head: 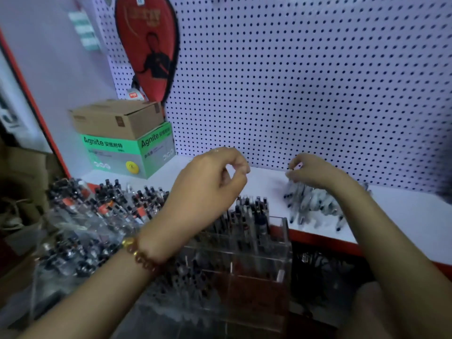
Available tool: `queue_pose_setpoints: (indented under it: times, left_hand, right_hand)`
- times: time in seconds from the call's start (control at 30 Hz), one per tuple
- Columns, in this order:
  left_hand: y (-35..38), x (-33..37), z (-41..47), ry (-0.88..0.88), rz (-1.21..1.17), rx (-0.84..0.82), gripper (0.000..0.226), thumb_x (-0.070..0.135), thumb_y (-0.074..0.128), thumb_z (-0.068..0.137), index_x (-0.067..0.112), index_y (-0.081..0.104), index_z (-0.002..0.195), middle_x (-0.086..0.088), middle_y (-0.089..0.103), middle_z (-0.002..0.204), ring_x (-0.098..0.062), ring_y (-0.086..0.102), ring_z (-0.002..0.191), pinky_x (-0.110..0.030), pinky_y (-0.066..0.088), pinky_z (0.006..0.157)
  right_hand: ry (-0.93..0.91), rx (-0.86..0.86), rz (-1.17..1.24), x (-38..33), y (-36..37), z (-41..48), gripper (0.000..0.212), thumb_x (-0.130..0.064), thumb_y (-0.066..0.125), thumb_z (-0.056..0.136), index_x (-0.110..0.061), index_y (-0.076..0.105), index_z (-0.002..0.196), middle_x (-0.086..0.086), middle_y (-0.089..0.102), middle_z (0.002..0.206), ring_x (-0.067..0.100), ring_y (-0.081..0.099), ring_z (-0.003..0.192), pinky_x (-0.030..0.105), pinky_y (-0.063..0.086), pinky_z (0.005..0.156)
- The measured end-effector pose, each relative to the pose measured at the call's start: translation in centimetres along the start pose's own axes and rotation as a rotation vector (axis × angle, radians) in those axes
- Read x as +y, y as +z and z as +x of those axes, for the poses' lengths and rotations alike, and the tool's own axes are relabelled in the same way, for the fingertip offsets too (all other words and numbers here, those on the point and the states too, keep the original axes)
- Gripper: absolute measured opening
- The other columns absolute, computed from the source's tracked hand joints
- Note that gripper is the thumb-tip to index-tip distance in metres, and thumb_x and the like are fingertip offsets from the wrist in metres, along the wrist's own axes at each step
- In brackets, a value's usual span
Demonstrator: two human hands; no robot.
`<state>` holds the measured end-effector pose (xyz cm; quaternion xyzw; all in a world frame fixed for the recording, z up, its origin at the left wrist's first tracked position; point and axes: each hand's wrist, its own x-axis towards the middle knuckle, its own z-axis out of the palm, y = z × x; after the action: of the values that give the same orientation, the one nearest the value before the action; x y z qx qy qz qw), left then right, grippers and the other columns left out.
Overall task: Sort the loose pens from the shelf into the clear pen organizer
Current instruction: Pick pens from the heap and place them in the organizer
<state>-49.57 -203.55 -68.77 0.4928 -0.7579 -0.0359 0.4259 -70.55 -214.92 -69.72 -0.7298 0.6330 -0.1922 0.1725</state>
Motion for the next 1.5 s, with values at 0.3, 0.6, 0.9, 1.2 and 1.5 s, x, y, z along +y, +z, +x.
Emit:
queue_pose_setpoints:
  times: [0.3, 0.6, 0.9, 1.2, 1.5]
  left_hand:
    - [4.7, -2.6, 6.8, -0.021, 0.246, -0.178, 0.015, 0.027, 0.049, 0.095, 0.023, 0.061, 0.087, 0.016, 0.051, 0.069, -0.002, 0.047, 0.061, -0.023, 0.034, 0.055]
    - [6.0, -4.8, 7.2, -0.115, 0.115, -0.208, 0.018, 0.027, 0.052, 0.094, 0.025, 0.063, 0.079, 0.015, 0.058, 0.072, -0.002, 0.051, 0.059, -0.022, 0.035, 0.054]
    - [6.3, -5.1, 7.1, -0.164, -0.014, -0.221, 0.02, 0.025, 0.052, 0.093, 0.028, 0.062, 0.076, 0.013, 0.062, 0.08, -0.015, 0.061, 0.067, -0.032, 0.05, 0.067]
    - [6.7, -5.8, 7.3, -0.185, -0.377, -0.267, 0.025, 0.02, 0.043, 0.1, 0.043, 0.049, 0.109, 0.005, 0.055, 0.116, -0.027, 0.056, 0.083, -0.03, 0.047, 0.078]
    - [6.1, -5.7, 7.3, -0.221, -0.371, 0.007, 0.024, 0.008, 0.048, 0.098, 0.028, 0.054, 0.087, 0.008, 0.063, 0.086, -0.004, 0.066, 0.08, -0.033, 0.054, 0.078]
  right_hand:
    - [0.074, -0.108, -0.589, 3.9, 5.0, 4.5, 0.055, -0.051, 0.055, 0.089, -0.022, 0.046, 0.134, 0.012, 0.038, 0.143, 0.033, 0.037, 0.13, 0.043, 0.034, 0.104]
    - [0.058, -0.05, -0.626, 2.8, 4.1, 4.4, 0.045, -0.026, 0.063, 0.087, -0.014, 0.046, 0.127, 0.004, 0.058, 0.117, 0.024, 0.057, 0.109, 0.034, 0.044, 0.087]
    - [0.044, 0.164, -0.357, 3.4, 4.4, 4.7, 0.006, -0.013, 0.048, 0.091, -0.01, 0.052, 0.093, 0.001, 0.049, 0.076, 0.023, 0.048, 0.073, 0.027, 0.034, 0.059]
    - [-0.209, 0.041, 0.655, -0.4, 3.7, 1.5, 0.011, -0.009, 0.051, 0.094, -0.012, 0.061, 0.098, -0.002, 0.073, 0.076, 0.027, 0.048, 0.059, 0.031, 0.045, 0.062]
    - [-0.188, 0.033, 0.05, 2.3, 6.0, 4.7, 0.035, -0.037, 0.045, 0.099, -0.01, 0.067, 0.102, 0.005, 0.069, 0.096, 0.018, 0.061, 0.085, 0.034, 0.05, 0.082]
